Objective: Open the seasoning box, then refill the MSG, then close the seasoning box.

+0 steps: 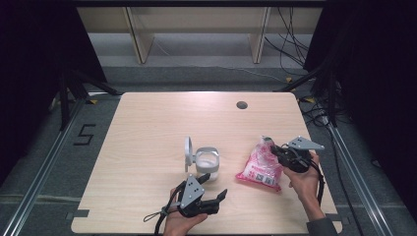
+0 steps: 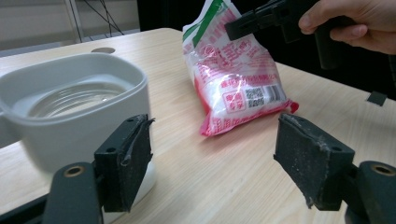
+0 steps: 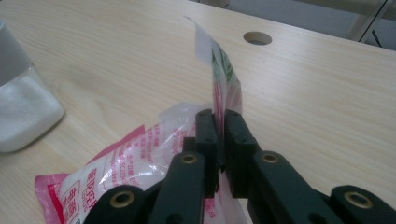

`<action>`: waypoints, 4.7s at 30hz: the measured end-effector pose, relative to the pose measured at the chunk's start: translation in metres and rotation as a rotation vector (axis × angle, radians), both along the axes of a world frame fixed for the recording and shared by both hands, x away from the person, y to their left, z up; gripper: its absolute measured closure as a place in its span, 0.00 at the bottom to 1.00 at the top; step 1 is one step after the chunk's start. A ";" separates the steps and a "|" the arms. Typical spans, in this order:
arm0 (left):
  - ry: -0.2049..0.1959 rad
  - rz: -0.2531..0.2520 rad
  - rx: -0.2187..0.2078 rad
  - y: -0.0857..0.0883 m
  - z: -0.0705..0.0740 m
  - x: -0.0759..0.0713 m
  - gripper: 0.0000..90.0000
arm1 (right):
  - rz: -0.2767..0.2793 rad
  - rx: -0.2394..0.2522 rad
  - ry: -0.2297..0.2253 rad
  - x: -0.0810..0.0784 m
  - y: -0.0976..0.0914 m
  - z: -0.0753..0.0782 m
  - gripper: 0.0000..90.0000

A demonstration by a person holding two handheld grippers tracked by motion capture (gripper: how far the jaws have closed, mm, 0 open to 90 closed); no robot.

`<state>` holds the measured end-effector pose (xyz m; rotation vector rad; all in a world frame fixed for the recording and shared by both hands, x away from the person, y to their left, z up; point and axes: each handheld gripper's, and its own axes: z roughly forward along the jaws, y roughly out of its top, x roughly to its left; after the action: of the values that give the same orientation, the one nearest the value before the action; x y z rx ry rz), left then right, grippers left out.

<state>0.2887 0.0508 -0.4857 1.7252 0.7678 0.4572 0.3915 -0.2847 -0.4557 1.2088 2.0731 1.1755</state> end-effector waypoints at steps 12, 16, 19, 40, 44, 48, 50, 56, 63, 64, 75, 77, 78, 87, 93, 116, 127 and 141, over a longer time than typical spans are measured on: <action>-0.028 0.071 0.003 0.042 0.008 -0.002 0.29 | -0.046 0.005 0.010 0.001 -0.012 -0.006 0.84; -0.019 0.082 0.003 0.052 0.009 -0.005 0.32 | -0.053 -0.006 0.013 -0.002 -0.016 -0.007 0.81; -0.009 0.101 -0.008 0.058 0.009 -0.005 0.34 | -0.076 0.017 0.022 -0.005 -0.018 -0.007 0.75; -0.078 0.174 -0.001 0.073 0.008 0.000 0.95 | -0.155 0.103 -0.013 -0.027 -0.026 0.000 0.51; -0.086 0.183 0.006 0.076 0.010 0.005 0.97 | -0.129 0.110 -0.019 -0.032 -0.019 0.000 0.49; -0.079 0.191 0.021 0.077 0.010 0.009 0.98 | -0.099 0.121 0.007 -0.035 -0.011 -0.003 0.46; -0.088 0.189 0.029 0.079 0.011 0.013 0.99 | -0.074 0.106 -0.015 -0.034 -0.009 -0.006 0.46; -0.093 0.203 0.057 0.082 0.015 0.018 0.99 | -0.054 0.121 0.008 -0.041 0.002 -0.005 0.45; -0.090 0.195 0.046 0.084 0.015 0.023 0.99 | -0.038 0.105 0.004 -0.043 0.003 -0.006 0.46; -0.089 0.197 0.042 0.084 0.016 0.024 0.99 | -0.037 0.121 0.007 -0.044 0.004 -0.006 0.46; -0.092 0.195 0.050 0.084 0.016 0.028 0.99 | 0.023 0.104 -0.011 -0.047 0.010 -0.008 0.46; -0.094 0.195 0.055 0.084 0.017 0.028 0.99 | -0.004 0.100 0.020 -0.050 0.013 -0.007 0.46; -0.093 0.196 0.057 0.085 0.017 0.029 0.99 | 0.010 0.105 0.004 -0.050 0.013 -0.008 0.46; -0.102 0.196 0.043 0.086 0.021 0.029 0.99 | 0.014 0.114 -0.002 -0.059 0.015 -0.007 0.45; -0.101 0.195 0.053 0.085 0.022 0.031 0.99 | 0.048 0.079 -0.021 -0.061 0.016 -0.009 0.45; -0.109 0.190 0.072 0.076 0.036 0.045 0.99 | 0.093 0.093 0.027 -0.077 0.028 -0.011 0.45; -0.118 0.179 0.073 0.072 0.041 0.045 0.99 | 0.122 0.076 0.014 -0.080 0.028 -0.013 0.45; -0.135 0.177 0.071 0.067 0.046 0.046 0.99 | 0.157 0.068 0.011 -0.086 0.026 -0.013 0.46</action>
<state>0.3352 0.1181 -0.4400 1.6801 0.8180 0.7220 0.3057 -0.2586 -0.4687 1.1011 2.1853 1.3225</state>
